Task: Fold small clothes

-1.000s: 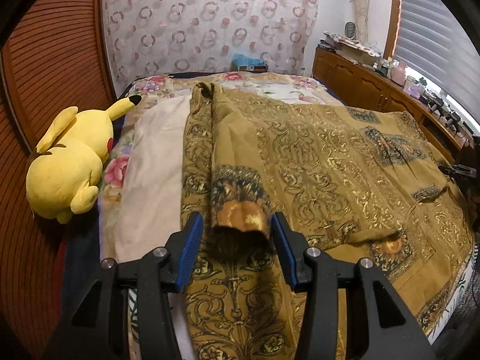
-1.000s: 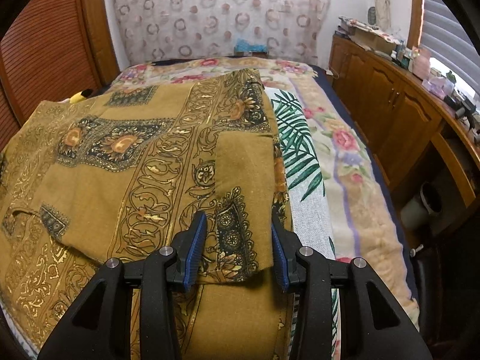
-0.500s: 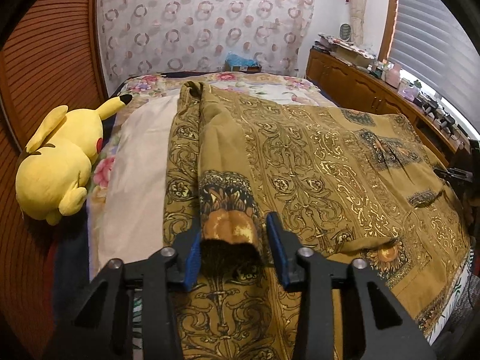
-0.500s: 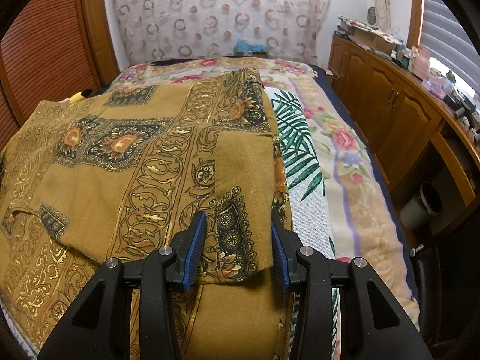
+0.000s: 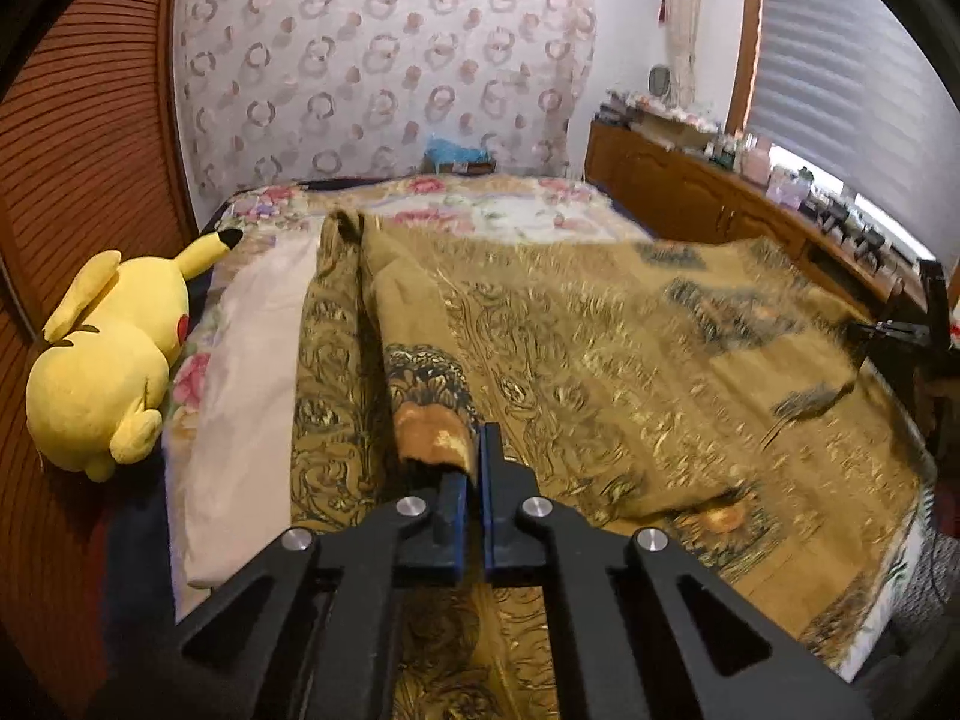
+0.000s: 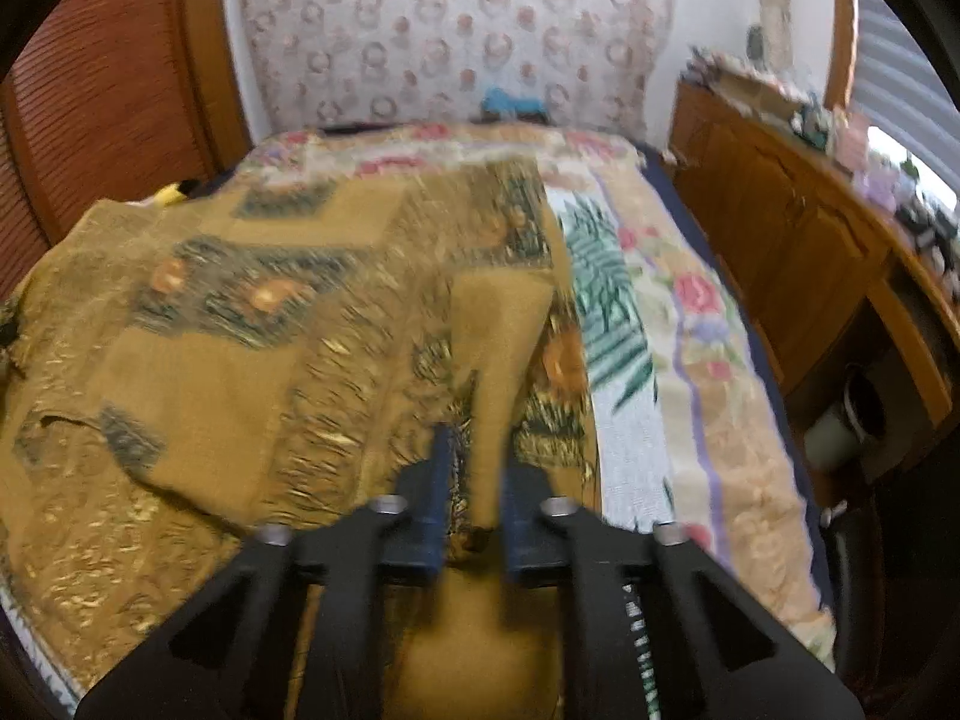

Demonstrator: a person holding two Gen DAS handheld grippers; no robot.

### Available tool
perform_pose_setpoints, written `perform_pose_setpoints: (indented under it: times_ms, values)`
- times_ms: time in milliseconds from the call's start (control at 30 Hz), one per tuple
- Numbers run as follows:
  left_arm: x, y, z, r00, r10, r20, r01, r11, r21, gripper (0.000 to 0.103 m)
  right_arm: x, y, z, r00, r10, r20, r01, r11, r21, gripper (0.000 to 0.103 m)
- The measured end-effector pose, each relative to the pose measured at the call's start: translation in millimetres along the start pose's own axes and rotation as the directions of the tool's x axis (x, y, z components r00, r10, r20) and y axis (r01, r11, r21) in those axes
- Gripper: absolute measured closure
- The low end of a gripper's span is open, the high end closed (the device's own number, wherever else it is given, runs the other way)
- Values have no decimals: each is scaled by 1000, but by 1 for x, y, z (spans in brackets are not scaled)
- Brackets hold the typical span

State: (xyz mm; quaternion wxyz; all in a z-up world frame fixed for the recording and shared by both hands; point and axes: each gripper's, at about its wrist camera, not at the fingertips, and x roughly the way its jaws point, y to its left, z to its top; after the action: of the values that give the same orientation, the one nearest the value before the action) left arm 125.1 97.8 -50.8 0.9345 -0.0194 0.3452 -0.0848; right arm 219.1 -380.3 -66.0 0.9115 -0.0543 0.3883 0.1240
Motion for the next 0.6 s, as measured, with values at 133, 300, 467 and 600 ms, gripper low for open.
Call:
perform_pose_setpoints:
  times_ms: [133, 300, 467, 600]
  values:
    - [-15, -7, 3, 999, 6, 34, -6, 1000, 14, 103, -16, 3, 7, 999, 43, 34, -43, 999, 3, 102]
    - [-41, -9, 4, 996, -31, 87, 31, 1000, -1, 103, -50, 7, 13, 991, 80, 104, -80, 997, -1, 103]
    - [-63, -3, -1, 989, -65, 134, 73, 996, -54, 103, -81, 1, 12, 983, 95, 155, -97, 995, 11, 103]
    - [-55, 0, -6, 993, -45, 109, 50, 998, -47, 103, -88, -4, 7, 985, 81, 154, -85, 996, 15, 103]
